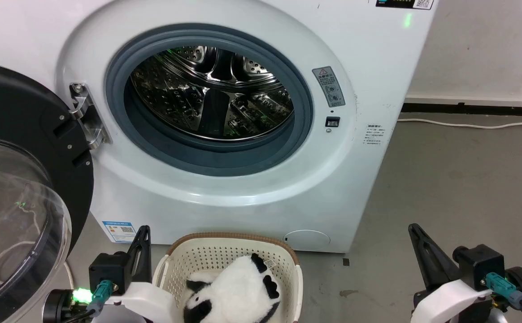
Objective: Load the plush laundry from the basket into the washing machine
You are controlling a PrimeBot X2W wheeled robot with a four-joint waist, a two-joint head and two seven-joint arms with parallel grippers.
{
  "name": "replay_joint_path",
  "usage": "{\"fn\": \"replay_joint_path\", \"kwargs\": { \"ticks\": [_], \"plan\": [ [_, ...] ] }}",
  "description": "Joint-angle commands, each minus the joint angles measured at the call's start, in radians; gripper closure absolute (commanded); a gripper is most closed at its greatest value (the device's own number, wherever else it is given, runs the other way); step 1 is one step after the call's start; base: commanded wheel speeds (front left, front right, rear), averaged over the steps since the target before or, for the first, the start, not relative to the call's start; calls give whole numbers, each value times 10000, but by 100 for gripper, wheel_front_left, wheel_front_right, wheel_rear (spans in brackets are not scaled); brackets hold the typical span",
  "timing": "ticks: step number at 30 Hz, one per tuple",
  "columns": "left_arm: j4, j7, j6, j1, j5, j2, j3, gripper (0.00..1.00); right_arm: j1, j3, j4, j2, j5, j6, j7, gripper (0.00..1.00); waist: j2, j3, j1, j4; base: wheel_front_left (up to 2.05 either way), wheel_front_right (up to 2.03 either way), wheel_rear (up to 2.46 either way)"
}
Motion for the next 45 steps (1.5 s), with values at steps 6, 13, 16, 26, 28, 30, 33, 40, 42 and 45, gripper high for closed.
{"fn": "replay_joint_path", "kwargs": {
  "ticks": [6,13,16,26,28,30,33,40,42,45],
  "plan": [
    [-41,3,-41,-153,18,1,5,100,-117,-22,-45,15,-62,-9,5,100,0,0,0,0,0,0,0],
    [-41,3,-41,-153,18,1,5,100,-117,-22,-45,15,-62,-9,5,100,0,0,0,0,0,0,0],
    [-41,3,-41,-153,18,1,5,100,-117,-22,-45,15,-62,-9,5,100,0,0,0,0,0,0,0],
    [-24,-104,48,34,-28,0,-76,0,31,19,14,1,103,0,-104,0,0,-26,0,-9,0,0,0],
    [-37,-146,63,49,-39,0,-108,0,42,7,23,1,119,-1,-146,0,0,-30,0,-20,0,0,0],
    [-42,-188,73,64,-53,0,-144,0,45,-1,24,1,133,-1,-188,0,0,-26,0,-36,0,0,0],
    [0,-251,89,91,-89,0,-201,0,54,-11,41,1,151,-1,-251,0,0,-1,0,-79,0,0,0],
    [394,-380,115,30,-187,0,-391,0,-2,-2,32,2,211,-1,-396,0,0,253,0,-262,0,0,0],
    [531,-397,123,-48,-195,0,-448,0,-41,3,13,2,243,-2,-438,0,0,372,0,-335,0,0,0],
    [730,-442,124,-186,-210,12,-522,0,-120,14,-11,3,306,-2,-501,0,0,579,0,-464,0,0,0]
  ]
}}
